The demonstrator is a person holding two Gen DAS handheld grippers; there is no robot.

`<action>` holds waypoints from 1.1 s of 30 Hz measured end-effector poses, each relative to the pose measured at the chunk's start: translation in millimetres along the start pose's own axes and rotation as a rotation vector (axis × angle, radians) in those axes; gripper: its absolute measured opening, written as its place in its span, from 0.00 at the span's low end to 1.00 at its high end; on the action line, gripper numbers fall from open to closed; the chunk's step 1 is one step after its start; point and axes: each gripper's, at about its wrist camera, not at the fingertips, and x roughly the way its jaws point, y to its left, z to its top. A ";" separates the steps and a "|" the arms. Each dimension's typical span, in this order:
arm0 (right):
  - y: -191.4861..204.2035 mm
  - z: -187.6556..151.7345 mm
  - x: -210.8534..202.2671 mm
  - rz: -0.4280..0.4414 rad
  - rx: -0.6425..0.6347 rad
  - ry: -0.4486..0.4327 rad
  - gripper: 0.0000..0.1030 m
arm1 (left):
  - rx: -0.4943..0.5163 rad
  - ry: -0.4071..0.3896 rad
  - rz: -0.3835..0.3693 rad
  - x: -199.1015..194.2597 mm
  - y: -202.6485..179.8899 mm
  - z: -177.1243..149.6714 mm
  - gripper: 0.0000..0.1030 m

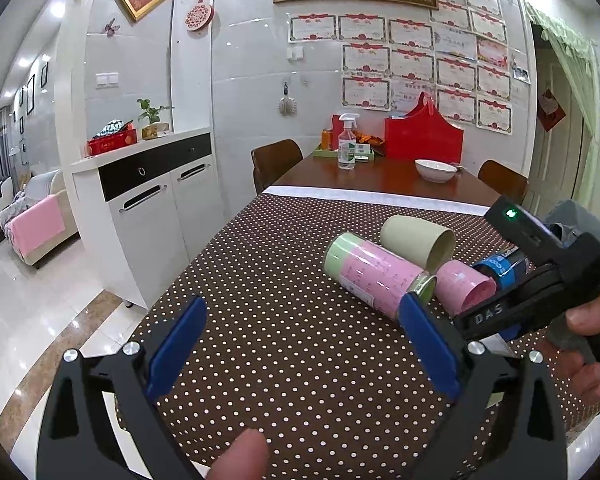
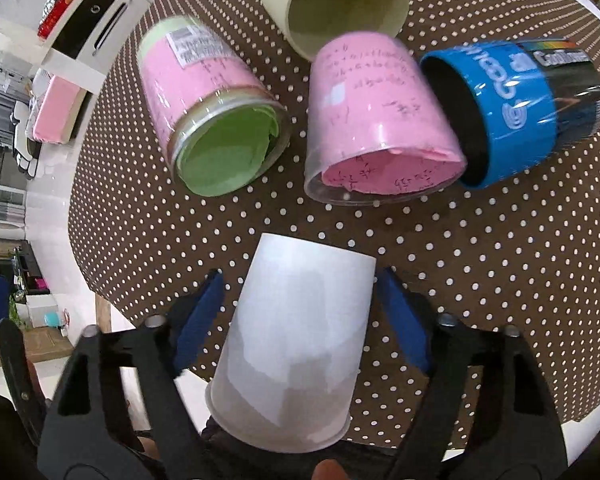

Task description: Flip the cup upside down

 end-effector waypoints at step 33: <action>-25.7 -99.2 -108.2 -0.048 -0.063 -0.781 0.59 | 0.038 -0.047 0.011 -28.4 -23.2 17.2 0.93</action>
